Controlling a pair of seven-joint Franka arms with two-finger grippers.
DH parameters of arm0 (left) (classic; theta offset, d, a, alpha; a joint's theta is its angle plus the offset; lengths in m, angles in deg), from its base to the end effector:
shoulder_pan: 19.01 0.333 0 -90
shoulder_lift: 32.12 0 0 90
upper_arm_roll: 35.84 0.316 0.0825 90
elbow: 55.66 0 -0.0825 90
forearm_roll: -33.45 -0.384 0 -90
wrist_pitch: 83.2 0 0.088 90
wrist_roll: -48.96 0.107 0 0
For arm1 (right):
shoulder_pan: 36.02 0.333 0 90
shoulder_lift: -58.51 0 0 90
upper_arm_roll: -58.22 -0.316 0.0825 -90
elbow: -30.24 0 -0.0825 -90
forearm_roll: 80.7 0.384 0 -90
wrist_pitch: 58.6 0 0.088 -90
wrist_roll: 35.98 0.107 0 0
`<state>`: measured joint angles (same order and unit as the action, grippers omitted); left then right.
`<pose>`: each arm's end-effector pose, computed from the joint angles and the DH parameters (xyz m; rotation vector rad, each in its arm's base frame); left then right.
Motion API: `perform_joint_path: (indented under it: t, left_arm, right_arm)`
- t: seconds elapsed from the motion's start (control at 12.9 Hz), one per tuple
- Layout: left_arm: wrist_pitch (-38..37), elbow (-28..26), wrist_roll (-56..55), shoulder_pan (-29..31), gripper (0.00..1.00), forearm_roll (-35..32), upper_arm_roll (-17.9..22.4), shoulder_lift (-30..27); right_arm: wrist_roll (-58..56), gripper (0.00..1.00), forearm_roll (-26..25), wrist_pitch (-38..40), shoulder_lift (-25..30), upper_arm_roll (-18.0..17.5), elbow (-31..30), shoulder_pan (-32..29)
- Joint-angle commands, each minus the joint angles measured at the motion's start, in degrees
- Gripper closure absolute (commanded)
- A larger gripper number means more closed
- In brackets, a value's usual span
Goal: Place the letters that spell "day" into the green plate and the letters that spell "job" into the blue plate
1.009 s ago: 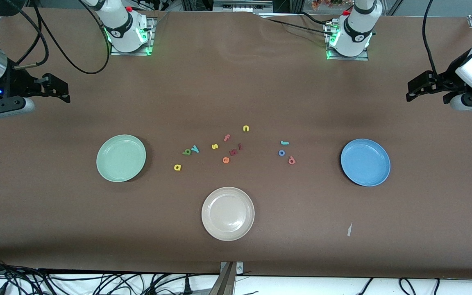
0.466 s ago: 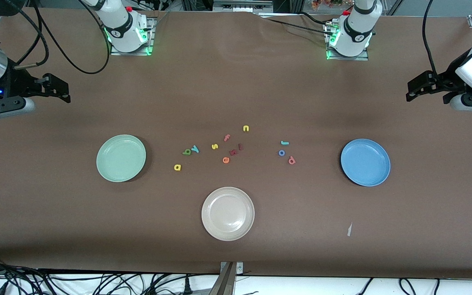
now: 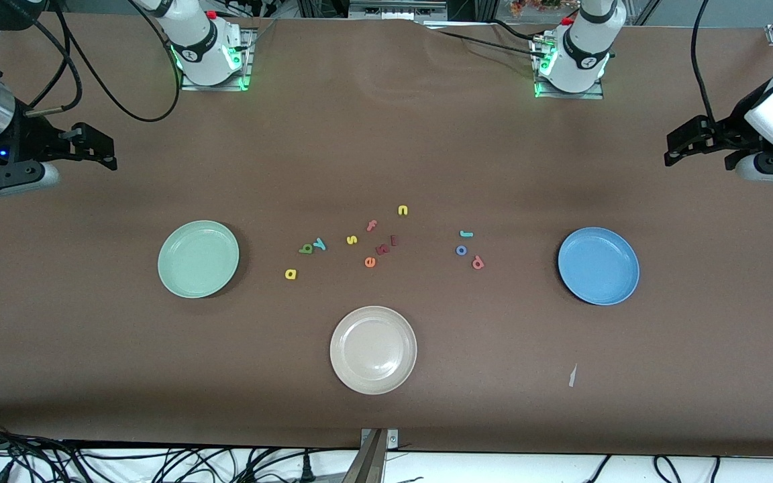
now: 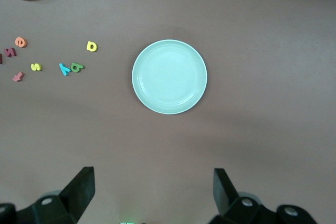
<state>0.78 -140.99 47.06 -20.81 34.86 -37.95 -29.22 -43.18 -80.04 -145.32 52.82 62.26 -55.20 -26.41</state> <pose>0.5580 -0.0404 0.6256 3.1162 -0.0573 -0.1175 0.5754 0.0595 0.6009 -3.1142 -0.3490 0.1202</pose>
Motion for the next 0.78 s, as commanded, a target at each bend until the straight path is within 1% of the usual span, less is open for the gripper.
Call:
perform_joint_path:
  t: [0.0,0.7]
  left_arm:
    - [-0.93,0.52,-0.48,-0.04,0.00,0.44,-0.09,0.00]
    - [-0.84,0.52,-0.13,-0.13,0.00,0.44,0.00,0.00]
  right_arm:
    - [-0.36,0.00,1.19,-0.29,0.25,-0.17,0.01,-0.56]
    - [-0.27,0.00,1.10,-0.29,0.25,-0.26,0.01,-0.47]
